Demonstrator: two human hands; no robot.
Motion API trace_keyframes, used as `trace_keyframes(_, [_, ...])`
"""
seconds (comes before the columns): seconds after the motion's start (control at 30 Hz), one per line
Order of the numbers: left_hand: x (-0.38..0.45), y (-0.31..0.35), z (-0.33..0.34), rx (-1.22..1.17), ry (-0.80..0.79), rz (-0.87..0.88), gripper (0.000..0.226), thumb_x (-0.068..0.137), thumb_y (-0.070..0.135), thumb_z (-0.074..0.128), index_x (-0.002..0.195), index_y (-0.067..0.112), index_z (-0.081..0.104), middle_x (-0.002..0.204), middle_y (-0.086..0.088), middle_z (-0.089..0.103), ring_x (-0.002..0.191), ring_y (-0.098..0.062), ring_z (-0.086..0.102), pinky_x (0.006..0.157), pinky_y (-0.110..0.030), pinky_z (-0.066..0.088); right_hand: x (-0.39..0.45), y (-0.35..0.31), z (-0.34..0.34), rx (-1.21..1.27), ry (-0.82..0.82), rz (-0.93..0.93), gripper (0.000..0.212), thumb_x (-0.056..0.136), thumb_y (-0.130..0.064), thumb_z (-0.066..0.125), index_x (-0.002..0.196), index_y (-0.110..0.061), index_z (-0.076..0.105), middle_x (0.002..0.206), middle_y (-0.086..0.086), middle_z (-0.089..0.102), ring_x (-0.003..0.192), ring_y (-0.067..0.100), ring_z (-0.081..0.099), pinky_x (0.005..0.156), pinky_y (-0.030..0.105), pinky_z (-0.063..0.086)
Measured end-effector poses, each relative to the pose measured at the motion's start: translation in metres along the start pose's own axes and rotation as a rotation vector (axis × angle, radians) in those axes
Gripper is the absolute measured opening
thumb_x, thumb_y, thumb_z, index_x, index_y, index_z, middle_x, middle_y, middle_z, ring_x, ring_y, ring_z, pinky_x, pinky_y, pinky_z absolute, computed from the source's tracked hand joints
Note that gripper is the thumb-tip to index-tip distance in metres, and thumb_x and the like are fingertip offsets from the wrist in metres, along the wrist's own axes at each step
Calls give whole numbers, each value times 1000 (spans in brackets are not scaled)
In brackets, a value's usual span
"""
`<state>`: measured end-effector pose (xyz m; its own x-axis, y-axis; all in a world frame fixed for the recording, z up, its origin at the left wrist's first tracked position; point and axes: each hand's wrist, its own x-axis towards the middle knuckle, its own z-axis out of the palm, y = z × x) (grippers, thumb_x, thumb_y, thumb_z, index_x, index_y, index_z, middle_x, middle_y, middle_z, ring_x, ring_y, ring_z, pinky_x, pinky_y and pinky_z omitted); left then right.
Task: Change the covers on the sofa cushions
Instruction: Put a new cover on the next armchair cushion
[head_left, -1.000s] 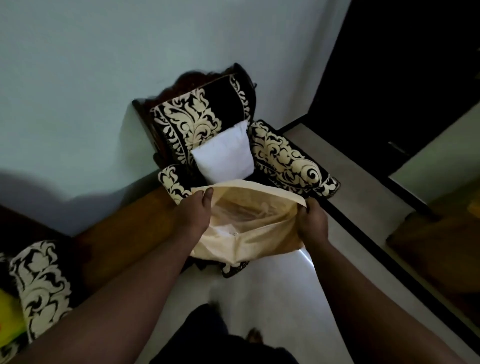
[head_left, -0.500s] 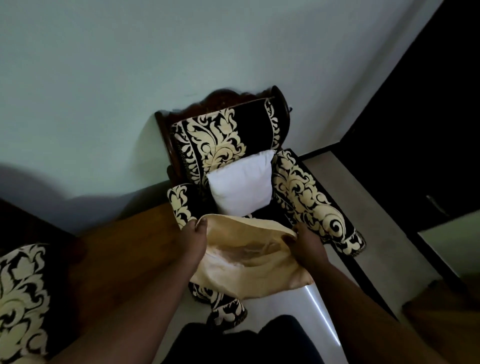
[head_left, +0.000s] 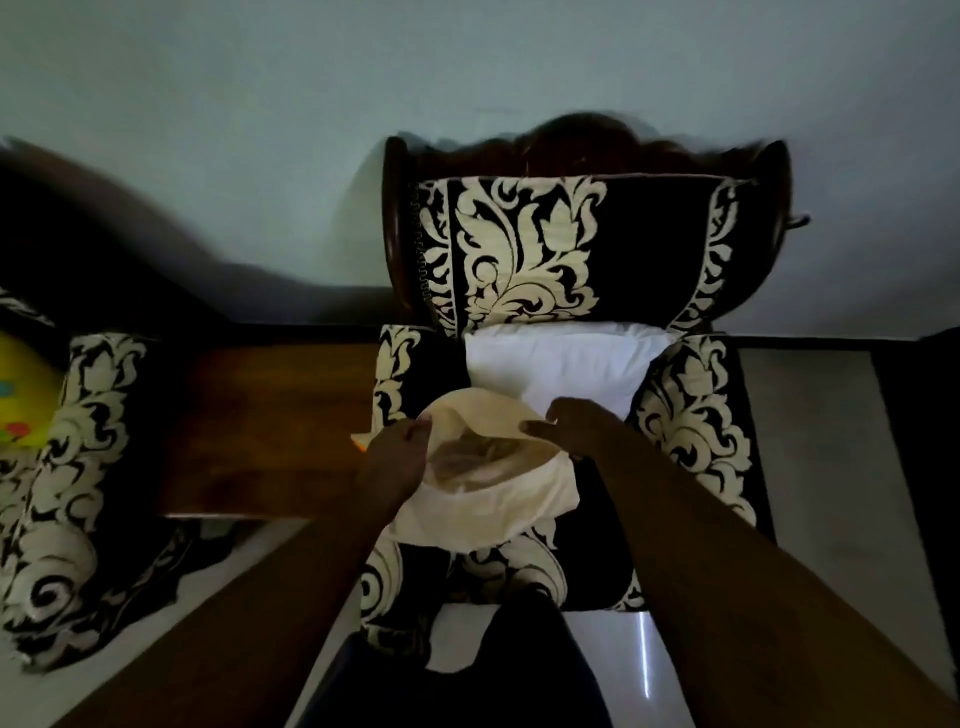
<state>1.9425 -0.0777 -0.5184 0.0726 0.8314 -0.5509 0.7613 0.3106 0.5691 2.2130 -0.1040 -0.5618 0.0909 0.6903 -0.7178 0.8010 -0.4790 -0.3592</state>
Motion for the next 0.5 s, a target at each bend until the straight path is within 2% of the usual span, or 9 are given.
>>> trace_keyframes(0.07, [13,12,16,16,3,-45,55,107,50,34,108,7,68,96,-13,62,97,-34,61,82,-39,48,42,10,-22,-86,54,-7,93,82,-83,51,146,-16,42,144,15,50,128,34,52,103,46,45])
trace_keyframes(0.17, [26,18,31,22,29,-102,55,105,54,35,110,13,70,103,-14,68,96,-33,63,83,-38,50,89,15,-44,-222,286,-37,95,87,-68,60,158,-21,18,157,15,32,144,36,34,112,57,34])
trace_keyframes(0.23, [31,16,38,25,54,-140,50,105,52,37,116,17,71,108,-10,69,101,-30,63,83,-34,46,116,21,-51,-333,285,-43,102,87,-62,65,160,-22,7,166,12,17,153,31,17,118,64,21])
trace_keyframes(0.3, [30,12,40,-6,80,-170,46,105,51,40,115,18,71,108,-8,69,101,-28,63,85,-34,47,134,31,-48,-408,199,-7,117,81,-65,71,160,-23,-5,168,11,8,155,29,6,118,71,11])
trace_keyframes(0.4, [25,1,36,-68,101,-204,44,106,48,42,108,16,71,101,-5,68,95,-25,61,85,-38,49,141,37,-31,-536,170,31,141,66,-71,79,159,-20,-14,162,16,16,153,35,12,111,77,5])
trace_keyframes(0.5, [21,-14,31,-65,113,-229,42,106,44,43,109,13,70,95,-3,62,93,-25,59,79,-34,43,138,31,-9,-655,157,88,144,63,-69,81,159,-14,-12,155,20,28,144,42,25,110,78,8])
